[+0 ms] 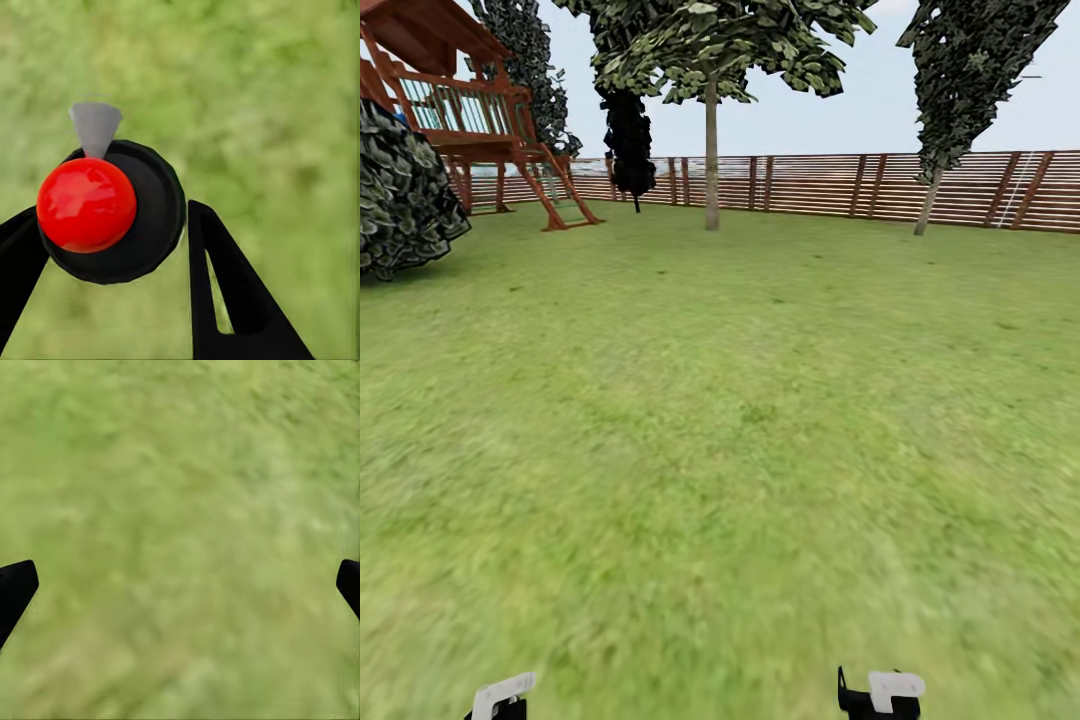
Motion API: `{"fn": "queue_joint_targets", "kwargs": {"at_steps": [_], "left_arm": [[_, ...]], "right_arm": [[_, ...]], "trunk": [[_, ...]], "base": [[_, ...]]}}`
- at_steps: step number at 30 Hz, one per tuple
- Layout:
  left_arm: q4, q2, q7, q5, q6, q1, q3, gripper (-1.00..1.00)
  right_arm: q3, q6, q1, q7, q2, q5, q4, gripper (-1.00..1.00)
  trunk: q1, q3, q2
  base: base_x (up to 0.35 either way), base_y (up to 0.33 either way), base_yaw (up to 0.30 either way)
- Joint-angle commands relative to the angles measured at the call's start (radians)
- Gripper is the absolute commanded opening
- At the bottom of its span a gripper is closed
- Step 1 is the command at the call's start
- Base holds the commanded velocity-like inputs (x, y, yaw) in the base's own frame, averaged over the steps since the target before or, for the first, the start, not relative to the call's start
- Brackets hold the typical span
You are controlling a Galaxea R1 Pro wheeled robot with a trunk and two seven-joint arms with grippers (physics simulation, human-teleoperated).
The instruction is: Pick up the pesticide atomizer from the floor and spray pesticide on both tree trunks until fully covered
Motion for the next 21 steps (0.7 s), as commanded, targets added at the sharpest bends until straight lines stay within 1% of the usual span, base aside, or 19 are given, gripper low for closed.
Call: {"fn": "queue_joint_targets", "kwargs": {"at_steps": [1, 21], "left_arm": [[0.0, 0.0, 0.005, 0.003, -0.002, 0.0, -0.008, -1.0], [0.0, 0.0, 0.003, 0.004, -0.002, 0.0, -0.008, -1.0]], "right_arm": [[0.008, -0.001, -0.001, -0.008, 0.0, 0.0, 0.001, 1.0], [0.009, -0.001, -0.001, -0.008, 0.0, 0.0, 0.001, 1.0]], "trunk": [[0.0, -0.001, 0.0], [0.0, -0.001, 0.0]], "base": [[0.345, 0.0, 0.0], [0.345, 0.0, 0.0]]}}
